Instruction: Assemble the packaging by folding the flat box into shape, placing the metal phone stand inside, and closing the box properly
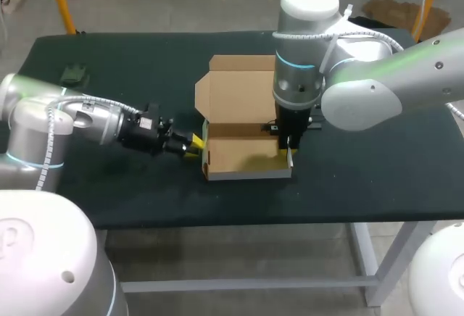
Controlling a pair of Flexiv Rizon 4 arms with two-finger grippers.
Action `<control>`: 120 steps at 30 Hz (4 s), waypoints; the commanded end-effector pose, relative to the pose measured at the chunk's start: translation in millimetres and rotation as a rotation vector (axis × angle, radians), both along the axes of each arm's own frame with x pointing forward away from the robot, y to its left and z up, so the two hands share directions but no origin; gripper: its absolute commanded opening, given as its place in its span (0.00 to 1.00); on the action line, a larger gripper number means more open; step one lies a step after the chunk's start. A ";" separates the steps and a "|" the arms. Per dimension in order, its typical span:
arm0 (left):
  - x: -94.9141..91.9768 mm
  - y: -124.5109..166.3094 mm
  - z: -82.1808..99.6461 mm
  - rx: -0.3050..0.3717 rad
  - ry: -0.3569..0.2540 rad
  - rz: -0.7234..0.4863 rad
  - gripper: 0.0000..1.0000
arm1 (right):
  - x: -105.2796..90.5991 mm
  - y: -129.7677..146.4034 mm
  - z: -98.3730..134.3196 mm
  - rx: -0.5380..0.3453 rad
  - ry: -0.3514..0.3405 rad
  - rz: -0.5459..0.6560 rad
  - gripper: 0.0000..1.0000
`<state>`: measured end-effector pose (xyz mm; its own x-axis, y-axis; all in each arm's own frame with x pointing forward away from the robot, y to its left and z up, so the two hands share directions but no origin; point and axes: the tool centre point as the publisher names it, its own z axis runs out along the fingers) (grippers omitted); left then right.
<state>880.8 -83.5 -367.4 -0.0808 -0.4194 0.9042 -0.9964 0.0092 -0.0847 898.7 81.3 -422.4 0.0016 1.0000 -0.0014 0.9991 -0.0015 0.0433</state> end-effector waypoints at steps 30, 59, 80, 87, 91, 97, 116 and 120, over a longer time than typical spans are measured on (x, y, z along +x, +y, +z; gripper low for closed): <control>3.9 -21.0 -3.2 0.289 -0.043 0.092 0.37 | 0.3 1.0 0.7 -0.003 0.003 0.000 0.00; 2.8 -24.3 -0.5 0.379 -0.050 0.113 0.46 | 0.3 1.0 0.7 -0.003 0.003 0.000 0.00; 4.5 -30.8 -2.9 0.477 -0.067 0.086 0.50 | 0.3 1.0 0.7 -0.003 0.003 0.000 0.00; 4.5 -34.9 -5.5 0.549 -0.078 0.089 0.53 | 0.3 1.0 0.7 -0.003 0.003 0.000 0.00; 5.4 -35.0 -7.4 0.584 -0.081 0.100 0.53 | 0.3 1.0 0.7 -0.003 0.003 0.000 0.00; 5.9 -35.9 -11.3 0.642 -0.081 0.103 0.49 | 0.3 1.0 0.7 -0.003 0.003 0.000 0.00; 19.0 -31.6 -28.4 0.810 -0.036 0.170 0.40 | 0.3 1.0 0.7 -0.003 0.003 0.000 0.00; 21.1 -29.7 -29.7 0.850 -0.034 0.194 0.36 | 0.3 1.0 0.7 -0.003 0.003 0.000 0.00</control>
